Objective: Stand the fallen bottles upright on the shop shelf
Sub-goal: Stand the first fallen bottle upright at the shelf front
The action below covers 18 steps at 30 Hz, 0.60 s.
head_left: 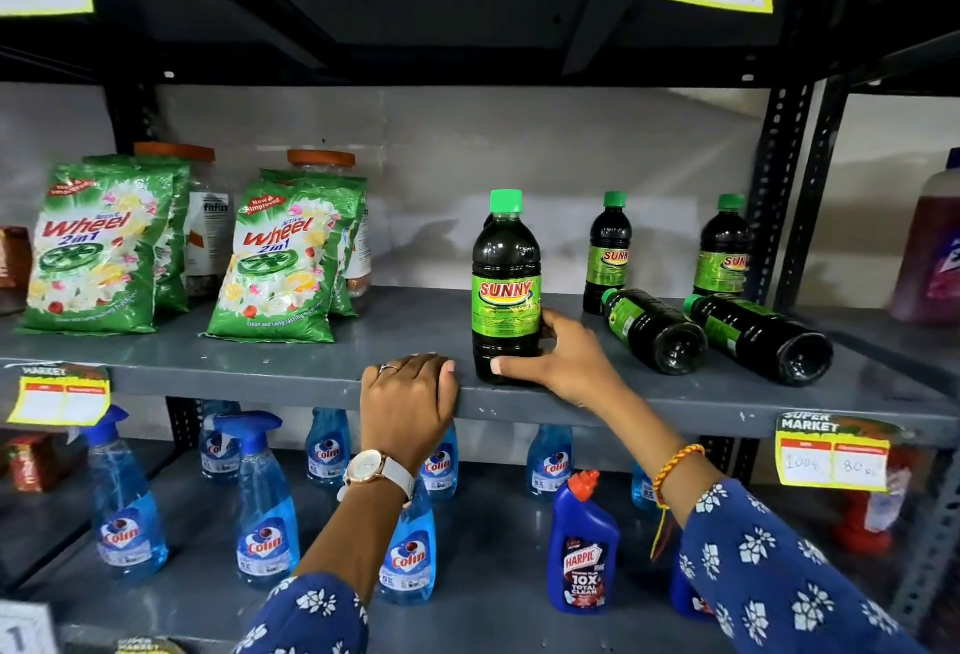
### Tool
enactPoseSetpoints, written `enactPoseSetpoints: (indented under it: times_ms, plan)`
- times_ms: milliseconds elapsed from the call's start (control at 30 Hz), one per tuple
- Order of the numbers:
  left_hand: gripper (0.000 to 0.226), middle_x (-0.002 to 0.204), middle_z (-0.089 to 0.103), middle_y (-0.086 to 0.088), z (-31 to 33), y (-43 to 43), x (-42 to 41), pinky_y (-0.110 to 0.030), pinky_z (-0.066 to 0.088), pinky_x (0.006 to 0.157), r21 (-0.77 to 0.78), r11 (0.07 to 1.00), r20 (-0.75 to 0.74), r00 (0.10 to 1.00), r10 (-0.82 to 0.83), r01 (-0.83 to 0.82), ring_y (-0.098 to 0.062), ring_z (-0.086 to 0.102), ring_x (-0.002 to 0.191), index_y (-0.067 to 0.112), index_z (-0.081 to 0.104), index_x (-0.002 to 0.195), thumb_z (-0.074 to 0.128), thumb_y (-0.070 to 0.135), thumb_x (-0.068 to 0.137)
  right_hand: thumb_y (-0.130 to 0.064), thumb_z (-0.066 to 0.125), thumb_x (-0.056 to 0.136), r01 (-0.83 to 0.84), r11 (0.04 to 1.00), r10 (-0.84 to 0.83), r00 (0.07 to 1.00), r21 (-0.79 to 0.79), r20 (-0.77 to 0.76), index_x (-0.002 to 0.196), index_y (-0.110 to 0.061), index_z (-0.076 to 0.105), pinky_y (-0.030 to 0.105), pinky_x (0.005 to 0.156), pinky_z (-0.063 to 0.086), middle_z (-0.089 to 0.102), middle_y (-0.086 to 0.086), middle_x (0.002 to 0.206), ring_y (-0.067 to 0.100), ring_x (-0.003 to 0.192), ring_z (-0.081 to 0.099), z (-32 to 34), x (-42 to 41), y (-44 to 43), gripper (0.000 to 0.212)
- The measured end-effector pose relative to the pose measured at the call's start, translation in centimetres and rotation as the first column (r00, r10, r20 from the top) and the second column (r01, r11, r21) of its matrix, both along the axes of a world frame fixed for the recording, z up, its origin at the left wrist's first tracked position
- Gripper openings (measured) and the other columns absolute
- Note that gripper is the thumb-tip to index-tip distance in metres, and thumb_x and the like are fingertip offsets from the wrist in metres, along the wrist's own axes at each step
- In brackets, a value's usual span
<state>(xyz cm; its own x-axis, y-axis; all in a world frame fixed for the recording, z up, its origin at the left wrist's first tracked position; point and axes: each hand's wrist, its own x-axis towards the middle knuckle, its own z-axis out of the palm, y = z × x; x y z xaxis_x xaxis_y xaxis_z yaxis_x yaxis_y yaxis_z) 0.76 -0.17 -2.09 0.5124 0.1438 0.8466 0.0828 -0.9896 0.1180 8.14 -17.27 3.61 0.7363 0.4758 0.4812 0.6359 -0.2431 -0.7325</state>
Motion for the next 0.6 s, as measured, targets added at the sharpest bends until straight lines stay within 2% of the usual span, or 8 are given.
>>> enactPoseSetpoints:
  times_ms: [167,267,300,367,433,500,533,600]
  plan:
    - [0.04,0.087,0.073,-0.007,0.1,-0.3,-0.1,-0.038,0.041,0.068,-0.037,0.999,-0.006,1.0,-0.022,0.021,-0.028,0.066,0.077,0.014,0.068,0.084,0.032,0.029,0.089,-0.042,0.083,0.058,-0.036,0.999,0.035,0.999,-0.035,-0.022,0.093,-0.041,0.055,0.0,0.06,0.037,0.056,-0.026,0.089,-0.014,0.079,0.055,0.0,-0.3,-0.4,0.045]
    - [0.043,0.119,0.062,-0.017,-0.5,-0.9,-0.6,-0.044,0.042,0.085,-0.136,0.986,0.129,0.988,-0.082,0.1,-0.033,0.057,0.107,0.006,0.063,0.107,0.033,0.032,0.091,-0.06,0.074,0.058,0.058,0.998,-0.058,0.997,0.004,-0.053,0.13,-0.02,0.042,0.017,0.075,0.045,0.053,-0.014,0.105,0.005,0.093,0.054,1.0,0.1,-2.1,0.088]
    - [0.044,0.125,0.057,-0.019,-0.6,-1.7,-0.7,-0.045,0.04,0.092,-0.093,0.984,0.188,0.973,-0.131,0.151,-0.033,0.052,0.114,0.003,0.06,0.112,0.033,0.031,0.092,-0.061,0.071,0.062,0.139,0.989,-0.137,0.99,0.042,-0.037,0.133,-0.014,0.04,0.021,0.076,0.047,0.054,-0.007,0.108,0.009,0.093,0.055,1.6,0.3,-3.2,0.091]
    - [0.044,0.125,0.057,-0.019,-0.2,-4.3,-0.8,-0.041,0.037,0.096,0.086,0.955,0.212,0.932,-0.294,0.282,-0.031,0.05,0.115,0.002,0.059,0.113,0.033,0.032,0.094,-0.047,0.07,0.073,0.3,0.944,-0.31,0.949,0.137,0.053,0.121,-0.008,0.053,0.016,0.073,0.046,0.063,0.004,0.105,0.011,0.084,0.059,3.3,1.3,-5.9,0.064]
    - [0.04,0.115,0.064,-0.015,0.7,-7.8,-0.2,-0.037,0.042,0.089,0.227,0.88,0.098,0.889,-0.446,0.417,-0.028,0.057,0.105,0.006,0.063,0.104,0.036,0.033,0.093,-0.029,0.07,0.077,0.443,0.881,-0.466,0.873,0.167,0.145,0.086,-0.01,0.066,0.004,0.055,0.039,0.069,0.011,0.082,0.01,0.063,0.06,5.4,2.2,-8.2,0.021]
    - [0.038,0.105,0.068,-0.013,1.8,-11.4,1.0,-0.035,0.047,0.081,0.226,0.853,-0.023,0.878,-0.477,0.47,-0.027,0.062,0.096,0.007,0.066,0.095,0.041,0.035,0.091,-0.031,0.068,0.076,0.571,0.821,-0.553,0.796,-0.003,0.245,0.06,-0.013,0.054,0.013,0.047,0.037,0.059,0.008,0.057,0.014,0.054,0.058,7.0,3.3,-9.4,0.028]
    - [0.04,0.101,0.069,-0.012,2.3,-12.9,1.7,-0.034,0.049,0.076,0.195,0.866,-0.072,0.887,-0.456,0.461,-0.028,0.063,0.093,0.008,0.067,0.091,0.04,0.037,0.091,-0.039,0.068,0.075,0.626,0.764,-0.566,0.767,-0.156,0.302,0.063,-0.009,0.055,0.019,0.054,0.038,0.058,0.009,0.062,0.021,0.063,0.06,7.4,4.0,-9.5,0.035]
    - [0.046,0.095,0.069,-0.011,3.1,-14.6,3.1,-0.035,0.049,0.069,0.167,0.914,-0.165,0.924,-0.344,0.371,-0.029,0.063,0.087,0.01,0.066,0.087,0.037,0.045,0.092,-0.056,0.067,0.07,0.694,0.588,-0.581,0.719,-0.415,0.38,0.094,-0.005,0.06,0.028,0.071,0.043,0.063,0.015,0.094,0.029,0.092,0.059,7.5,4.8,-8.6,0.057]
